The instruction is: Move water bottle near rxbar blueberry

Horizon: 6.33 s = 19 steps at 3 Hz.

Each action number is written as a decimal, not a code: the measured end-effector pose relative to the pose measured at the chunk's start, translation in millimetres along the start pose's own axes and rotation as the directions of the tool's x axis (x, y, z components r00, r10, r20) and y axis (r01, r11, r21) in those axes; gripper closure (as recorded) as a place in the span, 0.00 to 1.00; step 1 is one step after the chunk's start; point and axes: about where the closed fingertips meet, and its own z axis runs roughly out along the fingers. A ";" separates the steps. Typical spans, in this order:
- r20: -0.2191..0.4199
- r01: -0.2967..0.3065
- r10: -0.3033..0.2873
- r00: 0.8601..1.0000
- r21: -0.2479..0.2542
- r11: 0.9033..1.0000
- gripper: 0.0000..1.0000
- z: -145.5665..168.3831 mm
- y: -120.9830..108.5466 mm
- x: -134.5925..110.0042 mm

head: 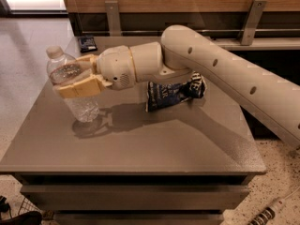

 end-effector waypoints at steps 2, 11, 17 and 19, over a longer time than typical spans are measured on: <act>0.022 -0.101 0.099 0.995 0.171 0.980 1.00 -86.0 -97.0 -26.2; 0.079 -0.091 0.049 0.996 0.744 0.662 1.00 -135.2 -367.5 52.7; 0.072 -0.087 0.051 0.996 0.701 0.708 0.30 -107.6 -380.5 66.9; 0.073 -0.088 0.052 0.996 0.696 0.713 0.00 -101.7 -380.6 67.4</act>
Offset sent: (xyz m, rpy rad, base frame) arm 0.2087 -0.1170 0.0646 0.0329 0.1473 -0.3379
